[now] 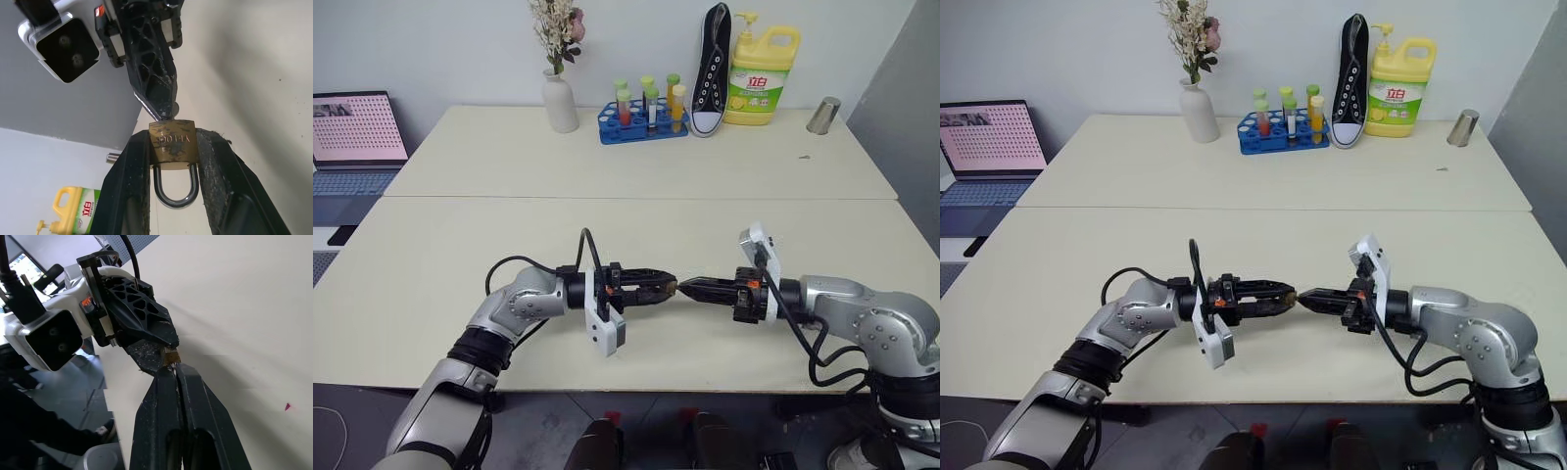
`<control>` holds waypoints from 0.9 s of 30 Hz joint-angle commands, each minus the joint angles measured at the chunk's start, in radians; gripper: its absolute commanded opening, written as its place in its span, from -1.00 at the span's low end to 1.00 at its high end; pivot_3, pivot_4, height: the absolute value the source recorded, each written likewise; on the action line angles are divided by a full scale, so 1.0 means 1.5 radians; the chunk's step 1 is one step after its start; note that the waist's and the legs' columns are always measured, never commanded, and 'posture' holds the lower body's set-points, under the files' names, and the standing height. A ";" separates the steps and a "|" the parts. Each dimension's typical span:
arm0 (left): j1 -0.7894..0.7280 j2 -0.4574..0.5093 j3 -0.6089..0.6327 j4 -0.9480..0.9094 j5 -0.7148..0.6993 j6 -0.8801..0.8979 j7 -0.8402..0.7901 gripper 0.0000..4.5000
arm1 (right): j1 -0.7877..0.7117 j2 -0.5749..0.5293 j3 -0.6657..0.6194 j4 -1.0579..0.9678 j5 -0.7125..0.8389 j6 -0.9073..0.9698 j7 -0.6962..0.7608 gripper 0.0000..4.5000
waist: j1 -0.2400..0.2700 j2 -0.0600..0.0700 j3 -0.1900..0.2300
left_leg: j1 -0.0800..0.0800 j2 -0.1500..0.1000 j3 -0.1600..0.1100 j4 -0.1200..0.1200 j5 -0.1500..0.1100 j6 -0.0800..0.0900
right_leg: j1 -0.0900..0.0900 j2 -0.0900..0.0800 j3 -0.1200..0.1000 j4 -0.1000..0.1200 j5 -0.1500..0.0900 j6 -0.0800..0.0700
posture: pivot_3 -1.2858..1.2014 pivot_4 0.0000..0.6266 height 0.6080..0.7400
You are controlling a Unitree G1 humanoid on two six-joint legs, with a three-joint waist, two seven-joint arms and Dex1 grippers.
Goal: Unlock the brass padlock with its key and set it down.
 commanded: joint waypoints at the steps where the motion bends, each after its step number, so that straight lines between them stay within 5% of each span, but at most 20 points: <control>1: -0.020 0.006 0.011 -0.004 0.020 -0.017 0.030 -0.57 | -0.030 0.010 -0.031 0.016 0.109 0.077 -0.025 -1.00 | 0.000 0.000 0.000 | 0.000 0.000 0.000 0.000 0.000 0.000 | 0.000 0.000 0.000 0.000 0.000 0.000 | 0.03 -0.52 1.00; 15: -0.026 0.021 0.004 0.007 0.084 -0.031 0.095 -0.57 | -0.095 0.054 -0.057 0.177 0.376 0.171 -0.286 -1.00 | -0.001 0.000 0.000 | 0.000 0.000 0.000 0.000 0.000 0.000 | 0.000 0.000 0.000 0.000 0.000 0.000 | 0.03 -0.52 1.00; 27: -0.027 0.030 -0.004 0.013 0.093 -0.030 0.120 -0.57 | -0.095 0.027 0.001 0.164 0.444 0.119 -0.354 -1.00 | -0.002 0.000 0.000 | 0.000 0.000 0.000 0.000 0.000 0.000 | -0.001 0.000 0.000 0.001 0.000 0.000 | 0.03 -0.52 1.00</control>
